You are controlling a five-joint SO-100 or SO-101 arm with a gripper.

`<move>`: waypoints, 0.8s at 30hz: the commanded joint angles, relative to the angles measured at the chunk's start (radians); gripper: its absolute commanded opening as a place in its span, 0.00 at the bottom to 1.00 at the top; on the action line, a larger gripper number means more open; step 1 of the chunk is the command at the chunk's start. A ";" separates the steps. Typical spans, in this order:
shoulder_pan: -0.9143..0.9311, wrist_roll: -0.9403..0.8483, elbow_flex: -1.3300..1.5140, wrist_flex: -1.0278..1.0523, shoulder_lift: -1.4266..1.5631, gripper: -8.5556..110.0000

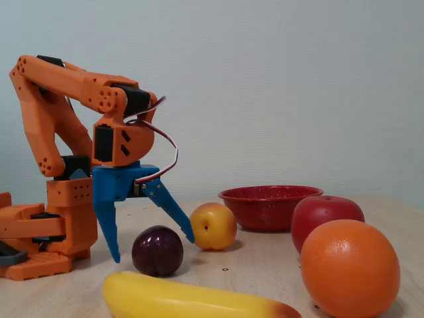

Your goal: Put plum in the red bowl.

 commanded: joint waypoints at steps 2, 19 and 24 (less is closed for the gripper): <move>-0.011 0.012 -0.037 -0.023 -0.003 0.45; -0.017 0.009 -0.037 -0.046 -0.028 0.44; -0.017 0.008 -0.037 -0.049 -0.031 0.43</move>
